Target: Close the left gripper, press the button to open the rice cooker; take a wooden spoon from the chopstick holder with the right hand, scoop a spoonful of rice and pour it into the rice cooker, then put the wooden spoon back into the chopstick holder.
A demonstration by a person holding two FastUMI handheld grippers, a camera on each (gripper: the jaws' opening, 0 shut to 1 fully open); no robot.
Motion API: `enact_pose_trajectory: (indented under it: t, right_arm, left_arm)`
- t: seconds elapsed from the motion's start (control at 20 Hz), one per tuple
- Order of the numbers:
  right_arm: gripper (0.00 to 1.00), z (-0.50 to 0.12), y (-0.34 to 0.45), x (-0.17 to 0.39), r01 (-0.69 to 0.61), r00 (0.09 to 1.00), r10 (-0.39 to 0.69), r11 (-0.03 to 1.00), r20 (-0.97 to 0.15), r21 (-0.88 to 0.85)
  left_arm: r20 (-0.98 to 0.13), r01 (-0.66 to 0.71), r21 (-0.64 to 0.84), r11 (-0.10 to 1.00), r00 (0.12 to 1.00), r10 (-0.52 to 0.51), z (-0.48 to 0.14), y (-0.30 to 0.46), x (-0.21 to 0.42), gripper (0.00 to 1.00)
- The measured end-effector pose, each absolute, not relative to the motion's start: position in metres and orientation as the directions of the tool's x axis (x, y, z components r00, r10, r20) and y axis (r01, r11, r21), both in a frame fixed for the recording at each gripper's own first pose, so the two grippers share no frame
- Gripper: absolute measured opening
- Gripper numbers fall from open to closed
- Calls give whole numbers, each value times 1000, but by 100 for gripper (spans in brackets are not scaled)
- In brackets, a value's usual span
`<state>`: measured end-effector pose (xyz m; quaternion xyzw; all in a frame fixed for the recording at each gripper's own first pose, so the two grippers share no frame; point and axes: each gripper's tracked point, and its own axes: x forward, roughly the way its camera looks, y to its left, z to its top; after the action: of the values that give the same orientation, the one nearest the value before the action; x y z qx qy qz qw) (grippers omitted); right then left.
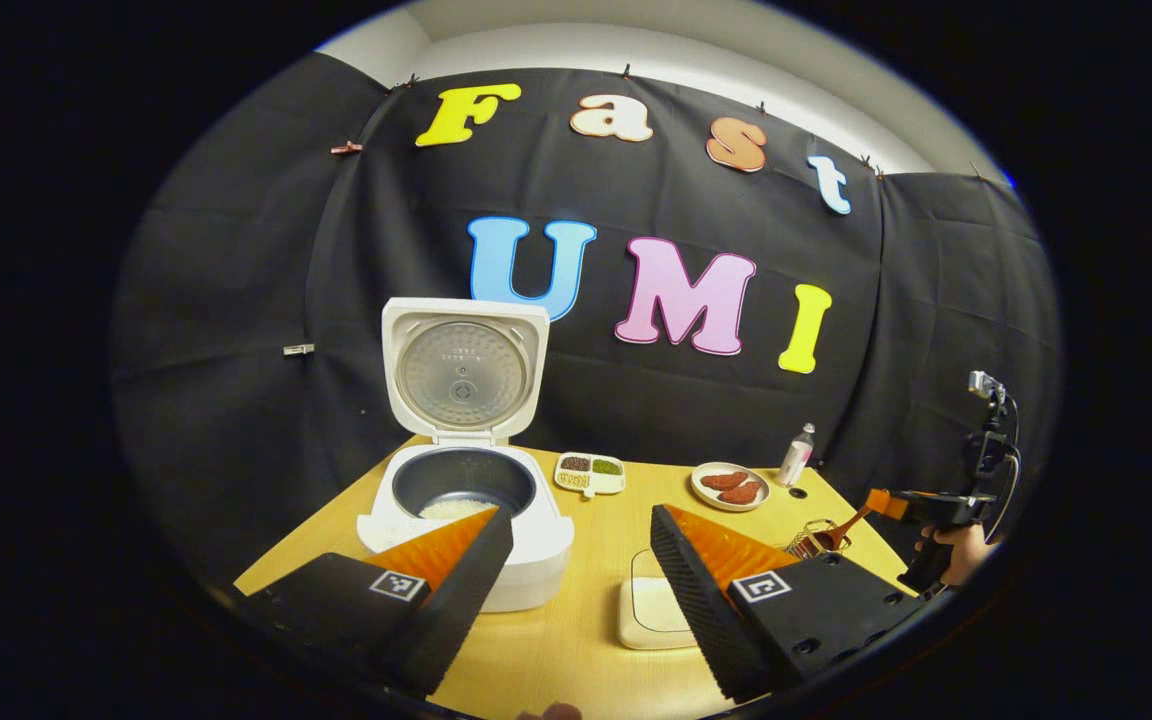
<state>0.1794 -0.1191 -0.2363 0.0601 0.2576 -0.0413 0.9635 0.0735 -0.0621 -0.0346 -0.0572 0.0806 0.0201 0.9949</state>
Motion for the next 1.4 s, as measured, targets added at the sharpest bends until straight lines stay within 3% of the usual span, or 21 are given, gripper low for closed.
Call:
enact_pose_trajectory:
  t: [0.6,0.7,0.75,0.9,0.95,1.0,1.05,1.2,1.35,1.4]
  right_arm:
    - [98,-335,-139,248,178,805,-3,955,-593,236]
    - [83,-337,-135,259,167,809,21,950,-588,263]
    - [68,-338,-132,262,162,809,32,948,-587,273]
    - [52,-340,-131,269,159,817,30,949,-576,274]
    - [32,-340,-133,267,159,816,25,951,-578,266]
    - [26,-337,-135,265,157,815,26,952,-579,264]
    - [28,-337,-131,266,143,816,53,947,-576,289]
    - [22,-335,-130,261,144,811,64,941,-581,305]
    - [10,-327,-126,257,137,807,75,941,-585,311]
    - [15,-321,-124,257,125,812,82,943,-578,308]
  left_arm:
    - [-323,-68,8,998,944,67,-90,-108,66,96]
    - [-341,-76,-20,997,938,65,-99,-116,64,95]
    - [-351,-80,-33,996,934,63,-104,-120,63,96]
    - [-357,-93,-38,995,931,74,-107,-126,64,96]
    - [-354,-92,-36,995,932,73,-107,-129,65,96]
    - [-351,-90,-34,995,934,73,-106,-131,66,96]
    - [-345,-88,-31,996,936,72,-105,-134,67,96]
    - [-331,-79,-23,997,941,67,-103,-142,67,96]
    - [-320,-71,-16,997,946,62,-103,-148,63,96]
    - [-316,-68,-18,998,947,59,-102,-150,62,96]
